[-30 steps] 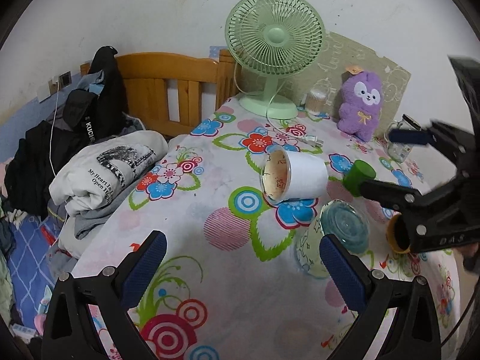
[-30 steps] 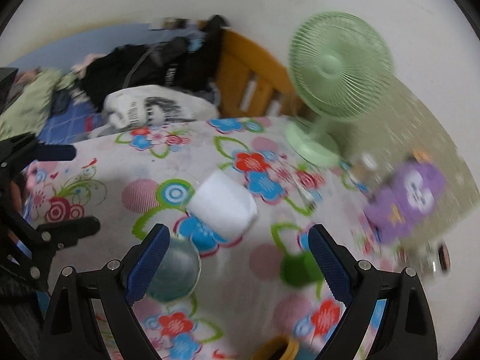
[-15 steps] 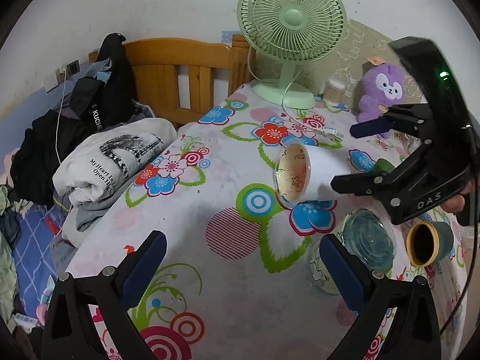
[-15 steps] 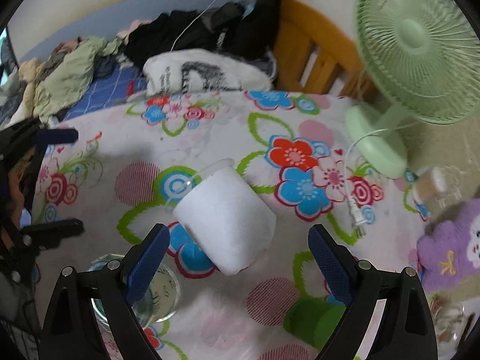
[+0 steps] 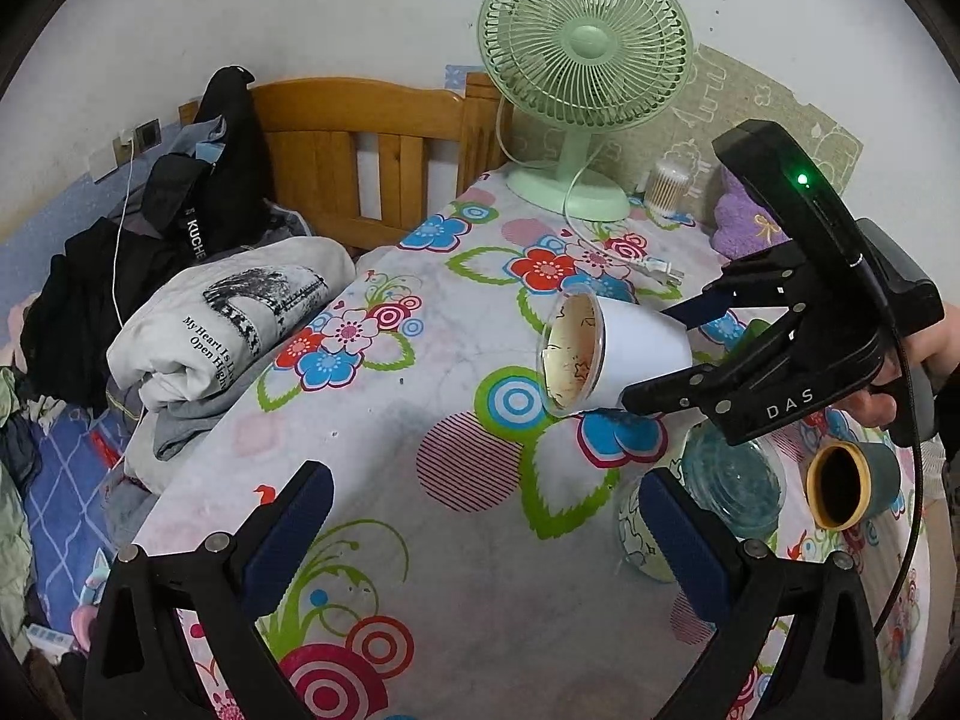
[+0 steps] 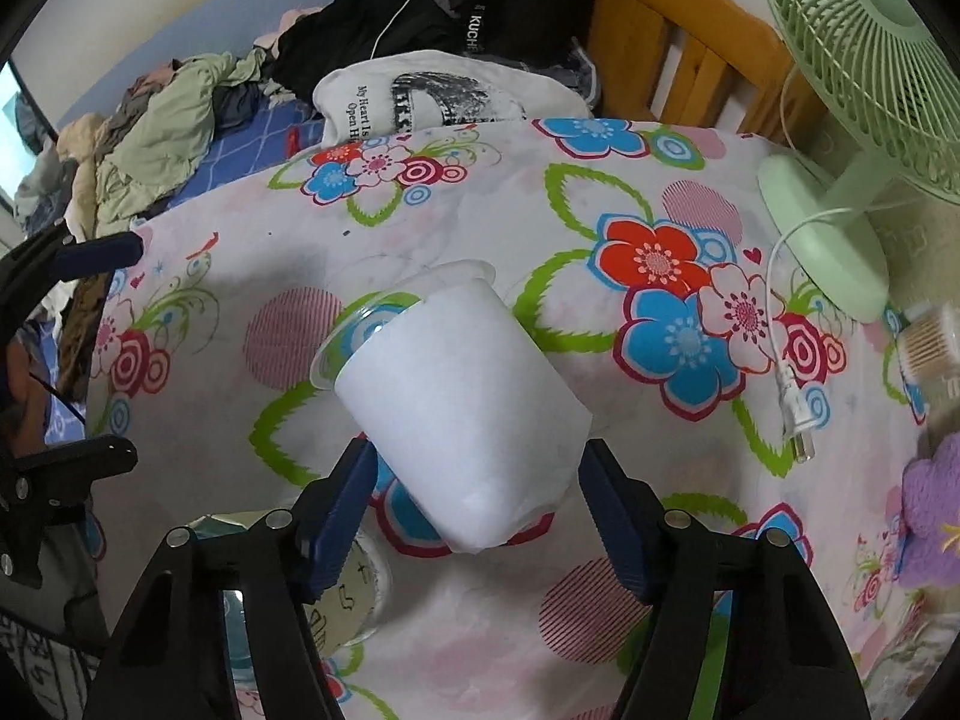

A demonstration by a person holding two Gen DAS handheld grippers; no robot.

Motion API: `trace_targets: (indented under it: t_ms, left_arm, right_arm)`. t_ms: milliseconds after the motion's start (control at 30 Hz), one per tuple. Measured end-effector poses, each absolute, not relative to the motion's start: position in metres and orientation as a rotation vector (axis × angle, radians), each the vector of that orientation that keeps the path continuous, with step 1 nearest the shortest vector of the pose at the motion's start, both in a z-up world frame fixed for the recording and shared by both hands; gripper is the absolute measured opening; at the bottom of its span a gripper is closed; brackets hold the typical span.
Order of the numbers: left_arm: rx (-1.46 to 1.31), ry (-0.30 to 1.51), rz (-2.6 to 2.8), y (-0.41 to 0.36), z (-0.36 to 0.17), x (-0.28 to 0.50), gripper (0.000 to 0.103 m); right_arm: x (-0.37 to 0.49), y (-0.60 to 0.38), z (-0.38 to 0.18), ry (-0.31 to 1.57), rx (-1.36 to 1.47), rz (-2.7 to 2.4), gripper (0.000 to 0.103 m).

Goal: Flip cup upside down
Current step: 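Close the right gripper around the body of the white cup, then lift the cup with the right gripper and rotate it rim-up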

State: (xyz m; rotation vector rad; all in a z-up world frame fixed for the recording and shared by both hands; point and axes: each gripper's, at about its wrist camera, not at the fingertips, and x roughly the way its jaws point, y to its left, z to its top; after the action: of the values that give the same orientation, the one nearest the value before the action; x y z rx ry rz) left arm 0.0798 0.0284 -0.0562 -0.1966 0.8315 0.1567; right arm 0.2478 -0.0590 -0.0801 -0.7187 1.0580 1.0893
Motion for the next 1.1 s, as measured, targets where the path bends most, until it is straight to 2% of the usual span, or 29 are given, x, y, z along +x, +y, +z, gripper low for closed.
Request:
trace_targets:
  t_ms: [167,533,567,600,833,1000,1100]
  left_arm:
    - [-0.202,0.827,0.152,0.028,-0.055,0.074,0.103]
    - [-0.216,0.798,0.156,0.035,-0.045,0.056,0.103]
    - [-0.218,0.795,0.155,0.035,-0.044,0.055,0.103]
    - [-0.221,0.795,0.154,0.035,-0.044,0.054,0.103]
    - [-0.222,0.798,0.137,0.031,-0.043,0.046,0.103]
    - [-0.230,0.796,0.147,0.036,-0.042,0.045,0.103]
    - [-0.239,0.787,0.155,0.041,-0.041,0.043,0.103]
  right_arm:
    - [0.245,-0.060,-0.072,1.040,-0.670,1.084,0.060]
    - [0.226,-0.075,-0.044,0.944,-0.575,1.060,0.056]
    - [0.225,-0.076,-0.042,0.945,-0.567,1.064,0.042]
    - [0.224,-0.078,-0.044,0.961,-0.572,1.061,0.035]
    - [0.222,-0.072,-0.064,1.012,-0.624,1.003,0.035]
    - [0.216,-0.065,-0.058,0.995,-0.599,1.051,0.019]
    - [0.214,-0.062,-0.054,0.984,-0.595,1.060,0.012]
